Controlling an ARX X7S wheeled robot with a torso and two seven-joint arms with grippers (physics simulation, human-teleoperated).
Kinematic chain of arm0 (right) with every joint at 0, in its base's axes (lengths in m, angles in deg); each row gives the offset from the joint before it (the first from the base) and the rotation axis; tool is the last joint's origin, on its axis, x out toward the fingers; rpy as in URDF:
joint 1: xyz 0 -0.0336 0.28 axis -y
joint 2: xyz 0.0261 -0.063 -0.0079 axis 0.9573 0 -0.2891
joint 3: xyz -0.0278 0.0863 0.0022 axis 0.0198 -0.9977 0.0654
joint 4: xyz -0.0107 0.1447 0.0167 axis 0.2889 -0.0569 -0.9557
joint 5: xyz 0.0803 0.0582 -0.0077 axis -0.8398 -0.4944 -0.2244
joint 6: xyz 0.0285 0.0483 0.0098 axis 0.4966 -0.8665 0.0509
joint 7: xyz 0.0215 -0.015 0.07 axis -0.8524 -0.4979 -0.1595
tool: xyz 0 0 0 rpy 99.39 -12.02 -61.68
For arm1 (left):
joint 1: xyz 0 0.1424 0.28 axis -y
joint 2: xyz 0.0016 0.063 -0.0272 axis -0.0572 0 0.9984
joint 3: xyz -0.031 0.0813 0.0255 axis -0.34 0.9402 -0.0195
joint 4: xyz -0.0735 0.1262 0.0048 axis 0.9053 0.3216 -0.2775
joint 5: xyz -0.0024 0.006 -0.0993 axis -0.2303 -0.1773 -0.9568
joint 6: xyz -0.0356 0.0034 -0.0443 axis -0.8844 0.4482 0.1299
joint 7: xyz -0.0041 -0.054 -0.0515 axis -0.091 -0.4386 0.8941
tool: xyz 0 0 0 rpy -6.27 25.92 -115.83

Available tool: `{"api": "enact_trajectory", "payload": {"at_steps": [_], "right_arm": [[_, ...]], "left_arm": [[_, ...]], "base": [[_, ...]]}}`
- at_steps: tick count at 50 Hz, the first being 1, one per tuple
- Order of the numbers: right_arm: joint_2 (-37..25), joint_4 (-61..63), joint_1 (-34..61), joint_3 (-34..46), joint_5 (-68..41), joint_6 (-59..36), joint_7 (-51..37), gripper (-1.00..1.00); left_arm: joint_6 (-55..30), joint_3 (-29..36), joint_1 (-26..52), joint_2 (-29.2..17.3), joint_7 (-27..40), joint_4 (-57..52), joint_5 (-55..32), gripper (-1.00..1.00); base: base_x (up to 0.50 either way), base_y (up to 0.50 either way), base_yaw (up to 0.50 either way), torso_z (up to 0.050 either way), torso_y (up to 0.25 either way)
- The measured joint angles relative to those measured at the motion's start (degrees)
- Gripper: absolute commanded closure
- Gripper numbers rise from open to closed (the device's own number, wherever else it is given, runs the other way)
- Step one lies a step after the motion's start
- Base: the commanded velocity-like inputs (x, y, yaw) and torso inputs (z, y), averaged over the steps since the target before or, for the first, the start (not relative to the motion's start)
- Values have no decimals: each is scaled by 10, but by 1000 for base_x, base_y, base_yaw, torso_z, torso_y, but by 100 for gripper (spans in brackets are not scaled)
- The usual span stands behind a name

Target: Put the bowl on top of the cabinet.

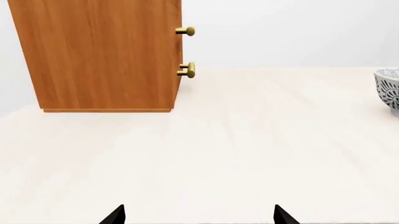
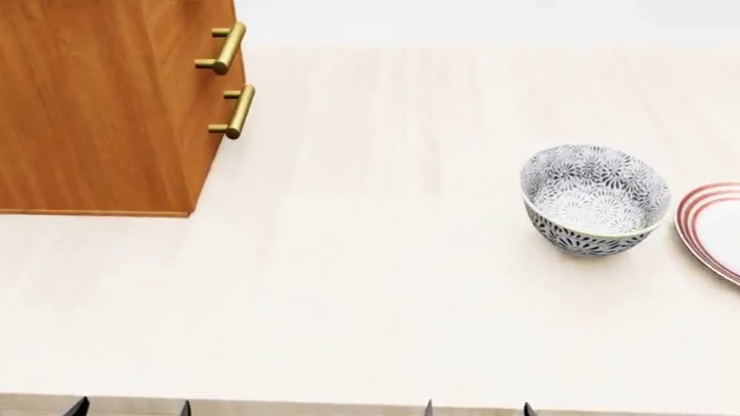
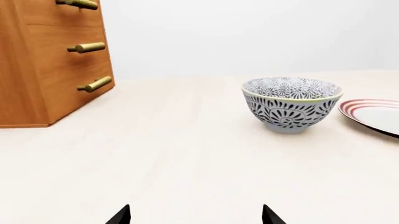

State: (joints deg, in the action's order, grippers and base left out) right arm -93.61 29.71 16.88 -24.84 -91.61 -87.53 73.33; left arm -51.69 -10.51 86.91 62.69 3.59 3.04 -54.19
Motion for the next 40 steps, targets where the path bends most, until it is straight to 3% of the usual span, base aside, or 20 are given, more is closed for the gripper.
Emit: {"api": "enact_trajectory", "payload": {"at_steps": [28, 40], "right_arm": [[-13, 10, -6, 13, -25, 10, -2, -100], [-23, 104, -83, 23, 13, 64, -34, -100]], "left_arm": [[-2, 16, 1, -13, 8, -3, -19, -100], [2, 31, -51, -26, 29, -99, 0, -100]], "base": [[397, 0, 0, 0, 0], [131, 0, 0, 0, 0]]}}
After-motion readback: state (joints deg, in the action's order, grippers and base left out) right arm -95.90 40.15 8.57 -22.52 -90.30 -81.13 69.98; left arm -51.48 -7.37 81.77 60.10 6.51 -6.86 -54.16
